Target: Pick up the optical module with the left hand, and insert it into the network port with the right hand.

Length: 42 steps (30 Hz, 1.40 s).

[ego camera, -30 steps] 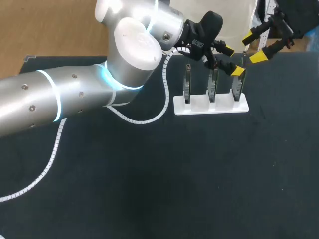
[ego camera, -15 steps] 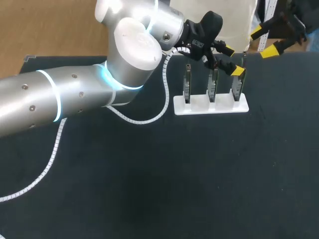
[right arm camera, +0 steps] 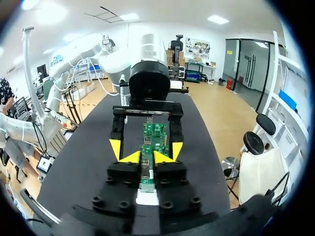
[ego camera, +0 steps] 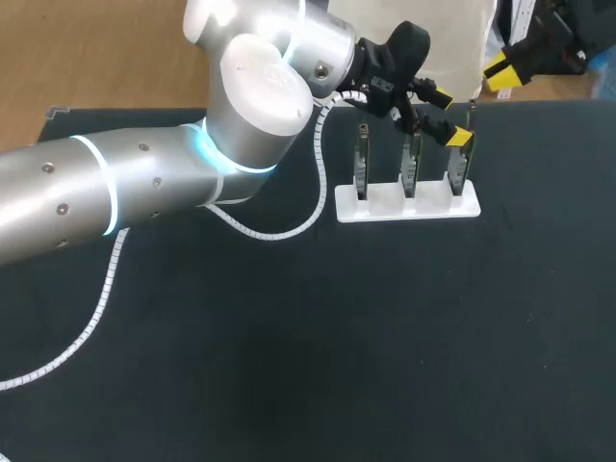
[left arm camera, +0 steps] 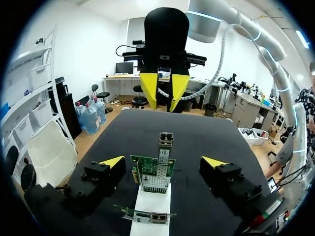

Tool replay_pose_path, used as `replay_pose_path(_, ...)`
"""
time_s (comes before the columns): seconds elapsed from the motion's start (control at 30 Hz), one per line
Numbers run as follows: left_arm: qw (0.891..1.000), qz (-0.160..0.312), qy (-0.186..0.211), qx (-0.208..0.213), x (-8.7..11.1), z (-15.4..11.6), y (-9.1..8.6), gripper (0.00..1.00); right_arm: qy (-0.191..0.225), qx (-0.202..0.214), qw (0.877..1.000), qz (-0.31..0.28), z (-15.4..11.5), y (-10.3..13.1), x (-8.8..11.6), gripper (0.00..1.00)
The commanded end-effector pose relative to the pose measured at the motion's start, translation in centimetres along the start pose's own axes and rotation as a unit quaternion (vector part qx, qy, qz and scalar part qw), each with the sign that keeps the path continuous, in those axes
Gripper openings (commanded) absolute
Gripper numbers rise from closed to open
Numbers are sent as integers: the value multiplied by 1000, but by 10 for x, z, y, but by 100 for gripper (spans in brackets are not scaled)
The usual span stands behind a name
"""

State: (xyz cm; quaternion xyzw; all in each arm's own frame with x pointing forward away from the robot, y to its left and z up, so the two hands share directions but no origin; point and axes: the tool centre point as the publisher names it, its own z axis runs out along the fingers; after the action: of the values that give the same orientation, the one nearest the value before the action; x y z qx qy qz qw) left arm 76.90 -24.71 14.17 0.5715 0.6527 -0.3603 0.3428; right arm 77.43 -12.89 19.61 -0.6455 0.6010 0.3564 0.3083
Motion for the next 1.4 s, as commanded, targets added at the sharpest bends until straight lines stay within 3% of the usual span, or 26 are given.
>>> replay_pose_path(0.03,1000,-1,2,0,-1,0,0,100,2,2,1000,-1,7,0,-1,0)
replay_pose_path(1.4,1000,-1,2,0,-1,0,0,100,19,-15,1000,12,27,-5,8,0)
